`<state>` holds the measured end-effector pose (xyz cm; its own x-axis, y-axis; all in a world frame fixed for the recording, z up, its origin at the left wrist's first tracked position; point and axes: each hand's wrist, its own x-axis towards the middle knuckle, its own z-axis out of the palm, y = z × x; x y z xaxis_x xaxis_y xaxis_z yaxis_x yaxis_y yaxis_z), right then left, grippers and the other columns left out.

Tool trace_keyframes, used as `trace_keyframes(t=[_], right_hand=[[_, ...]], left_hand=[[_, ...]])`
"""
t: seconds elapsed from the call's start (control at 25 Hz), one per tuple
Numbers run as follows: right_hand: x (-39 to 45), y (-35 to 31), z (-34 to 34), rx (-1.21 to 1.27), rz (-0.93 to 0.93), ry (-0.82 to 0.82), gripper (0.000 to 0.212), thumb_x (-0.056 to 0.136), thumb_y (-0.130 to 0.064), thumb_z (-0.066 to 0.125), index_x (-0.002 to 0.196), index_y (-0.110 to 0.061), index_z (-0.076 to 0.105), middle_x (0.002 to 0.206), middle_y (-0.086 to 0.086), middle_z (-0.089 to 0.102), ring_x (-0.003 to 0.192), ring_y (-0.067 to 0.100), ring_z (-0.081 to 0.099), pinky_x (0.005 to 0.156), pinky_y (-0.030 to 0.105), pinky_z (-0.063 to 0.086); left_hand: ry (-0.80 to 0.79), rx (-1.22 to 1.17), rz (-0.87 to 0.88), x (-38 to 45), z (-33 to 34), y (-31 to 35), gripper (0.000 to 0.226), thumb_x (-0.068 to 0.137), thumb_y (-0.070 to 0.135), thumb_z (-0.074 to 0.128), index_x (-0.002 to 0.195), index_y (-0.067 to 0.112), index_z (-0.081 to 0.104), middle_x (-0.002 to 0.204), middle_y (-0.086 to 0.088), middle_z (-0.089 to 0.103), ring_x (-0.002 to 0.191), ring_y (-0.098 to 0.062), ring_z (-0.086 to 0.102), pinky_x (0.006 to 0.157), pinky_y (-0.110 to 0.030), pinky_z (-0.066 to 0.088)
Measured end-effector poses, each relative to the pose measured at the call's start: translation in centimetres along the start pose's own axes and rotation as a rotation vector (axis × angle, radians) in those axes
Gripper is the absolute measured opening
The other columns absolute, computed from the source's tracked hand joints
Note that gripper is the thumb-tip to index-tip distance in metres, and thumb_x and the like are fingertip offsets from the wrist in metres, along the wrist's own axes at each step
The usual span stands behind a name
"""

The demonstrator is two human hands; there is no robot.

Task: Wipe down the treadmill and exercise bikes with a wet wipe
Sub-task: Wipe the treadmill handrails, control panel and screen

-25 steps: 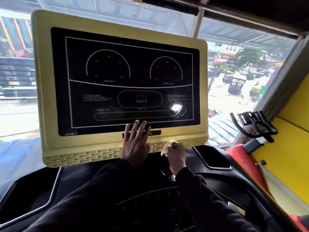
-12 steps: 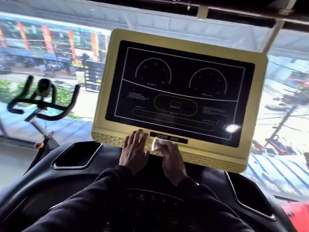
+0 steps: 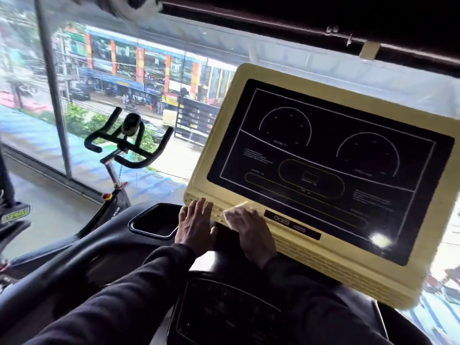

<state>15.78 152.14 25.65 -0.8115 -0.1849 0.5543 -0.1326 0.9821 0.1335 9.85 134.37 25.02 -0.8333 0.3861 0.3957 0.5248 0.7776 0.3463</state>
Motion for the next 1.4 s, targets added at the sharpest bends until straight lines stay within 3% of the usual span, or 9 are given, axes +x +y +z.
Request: trace_keyframes(t=[0.08, 0.24, 0.4, 0.64, 0.88, 1.08, 1.16, 1.24, 1.4], right_hand=[[0.4, -0.2, 0.9, -0.063, -0.117, -0.001, 0.045, 0.088, -0.018, 0.046, 0.131, -0.023, 0.058, 0.127, 0.001, 0.059, 0.114, 0.025, 0.054, 0.095, 0.035, 0.040], [3.8, -0.6, 0.7, -0.104, -0.185, 0.050, 0.028, 0.085, -0.022, 0.055, 0.111, -0.026, 0.066, 0.105, 0.001, 0.065, 0.094, 0.021, 0.050, 0.080, 0.034, 0.041], [7.5, -4.3, 4.0, -0.059, -0.221, -0.027, 0.047, 0.085, -0.016, 0.062, 0.131, -0.023, 0.060, 0.128, -0.001, 0.060, 0.115, 0.021, 0.049, 0.094, 0.033, 0.044], [10.1, -5.0, 5.1, -0.082, -0.456, -0.047, 0.023, 0.090, -0.018, 0.051, 0.106, -0.019, 0.069, 0.118, 0.001, 0.063, 0.120, 0.024, 0.051, 0.095, 0.037, 0.042], [15.2, -7.7, 5.1, -0.135, -0.282, -0.030, 0.031, 0.090, -0.019, 0.043, 0.099, -0.012, 0.072, 0.113, 0.008, 0.068, 0.119, 0.031, 0.057, 0.109, 0.041, 0.033], [17.3, -7.1, 3.4, -0.230, -0.142, -0.008, 0.022, 0.083, -0.012, 0.057, 0.097, -0.005, 0.072, 0.115, 0.012, 0.067, 0.123, 0.029, 0.054, 0.115, 0.040, 0.029], [16.7, -7.9, 3.8, -0.237, -0.185, -0.090, 0.011, 0.077, -0.014, 0.065, 0.083, -0.013, 0.073, 0.100, 0.008, 0.069, 0.112, 0.028, 0.058, 0.108, 0.043, 0.037], [16.3, -8.9, 3.7, -0.240, -0.248, -0.178, 0.009, 0.074, -0.013, 0.065, 0.070, -0.017, 0.072, 0.083, 0.002, 0.068, 0.094, 0.025, 0.062, 0.085, 0.037, 0.047], [16.2, -11.5, 2.1, 0.035, -0.063, -0.300, 0.026, 0.094, -0.014, 0.048, 0.099, -0.013, 0.074, 0.100, 0.009, 0.067, 0.101, 0.029, 0.059, 0.079, 0.035, 0.049]], left_hand=[[-0.004, -0.007, -0.021, 0.8, -0.6, -1.4, 0.076, 0.076, 0.048, 0.044, 0.142, 0.011, 0.048, 0.149, -0.015, 0.042, 0.136, -0.036, 0.039, 0.110, -0.058, 0.031], [0.006, 0.006, -0.057, 2.1, -1.2, -5.2, 0.074, 0.082, 0.041, 0.062, 0.148, 0.016, 0.037, 0.149, -0.008, 0.036, 0.134, -0.030, 0.035, 0.108, -0.051, 0.031], [0.023, -0.053, -0.074, 3.5, -1.6, -7.6, 0.065, 0.080, 0.037, 0.067, 0.138, 0.016, 0.047, 0.138, -0.008, 0.046, 0.124, -0.031, 0.044, 0.101, -0.050, 0.037], [0.022, -0.079, -0.072, 4.8, -1.6, -10.6, 0.064, 0.088, 0.042, 0.055, 0.144, 0.016, 0.040, 0.145, -0.006, 0.038, 0.131, -0.027, 0.035, 0.109, -0.042, 0.026], [0.013, -0.150, -0.089, 6.1, -2.6, -12.2, 0.068, 0.088, 0.036, 0.056, 0.149, 0.015, 0.035, 0.144, -0.005, 0.036, 0.131, -0.024, 0.035, 0.112, -0.038, 0.027], [-0.010, -0.120, -0.108, 6.5, -3.5, -12.8, 0.070, 0.090, 0.035, 0.057, 0.151, 0.016, 0.030, 0.148, -0.004, 0.033, 0.136, -0.024, 0.032, 0.113, -0.037, 0.026], [-0.002, -0.107, -0.116, 6.2, -3.4, -12.8, 0.068, 0.090, 0.036, 0.057, 0.151, 0.016, 0.032, 0.147, -0.003, 0.035, 0.134, -0.023, 0.035, 0.112, -0.036, 0.028], [-0.007, -0.082, -0.123, 5.5, -4.2, -12.5, 0.064, 0.091, 0.037, 0.056, 0.148, 0.016, 0.036, 0.143, -0.003, 0.040, 0.130, -0.023, 0.038, 0.110, -0.036, 0.030], [0.028, -0.057, -0.217, 2.8, -6.3, -12.2, 0.059, 0.091, 0.037, 0.058, 0.144, 0.017, 0.043, 0.138, -0.003, 0.045, 0.126, -0.024, 0.045, 0.107, -0.037, 0.036]])
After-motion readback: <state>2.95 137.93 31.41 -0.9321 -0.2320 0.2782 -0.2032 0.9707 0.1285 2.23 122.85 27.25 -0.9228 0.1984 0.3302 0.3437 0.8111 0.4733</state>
